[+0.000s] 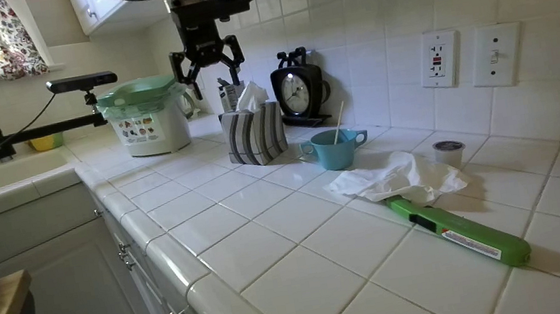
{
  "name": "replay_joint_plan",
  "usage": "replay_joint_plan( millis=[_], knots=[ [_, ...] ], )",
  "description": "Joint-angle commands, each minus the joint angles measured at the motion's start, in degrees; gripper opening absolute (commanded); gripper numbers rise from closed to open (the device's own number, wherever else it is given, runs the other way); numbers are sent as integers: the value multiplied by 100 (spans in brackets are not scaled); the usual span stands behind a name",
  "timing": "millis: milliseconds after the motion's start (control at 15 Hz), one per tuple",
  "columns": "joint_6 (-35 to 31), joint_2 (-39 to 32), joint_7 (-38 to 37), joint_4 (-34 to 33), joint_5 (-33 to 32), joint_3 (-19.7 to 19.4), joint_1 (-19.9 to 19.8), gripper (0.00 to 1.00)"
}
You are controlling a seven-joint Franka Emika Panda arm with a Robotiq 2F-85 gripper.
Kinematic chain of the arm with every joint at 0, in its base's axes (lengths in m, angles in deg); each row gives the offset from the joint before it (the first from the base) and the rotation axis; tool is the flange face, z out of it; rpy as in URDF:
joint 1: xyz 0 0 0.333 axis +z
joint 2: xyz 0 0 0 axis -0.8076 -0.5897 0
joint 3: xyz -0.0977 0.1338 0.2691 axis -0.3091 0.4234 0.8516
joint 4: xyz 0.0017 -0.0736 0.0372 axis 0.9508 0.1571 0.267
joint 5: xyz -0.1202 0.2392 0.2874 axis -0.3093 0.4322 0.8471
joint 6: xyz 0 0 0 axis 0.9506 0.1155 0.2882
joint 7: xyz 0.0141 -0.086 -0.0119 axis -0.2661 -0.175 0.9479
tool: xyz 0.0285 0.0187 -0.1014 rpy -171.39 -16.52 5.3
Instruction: Move the tissue box to the left
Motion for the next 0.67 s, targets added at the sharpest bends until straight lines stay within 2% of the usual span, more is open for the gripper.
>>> replay_joint_plan(
  millis=[0,333,600],
  knots=[
    [-29,461,-1270,520,-393,-110,105,100],
    [157,1169,-2719,1051,-1176,-272,11,100],
    [807,1792,-3631,1393,-1029,-466,-104,100]
  ],
)
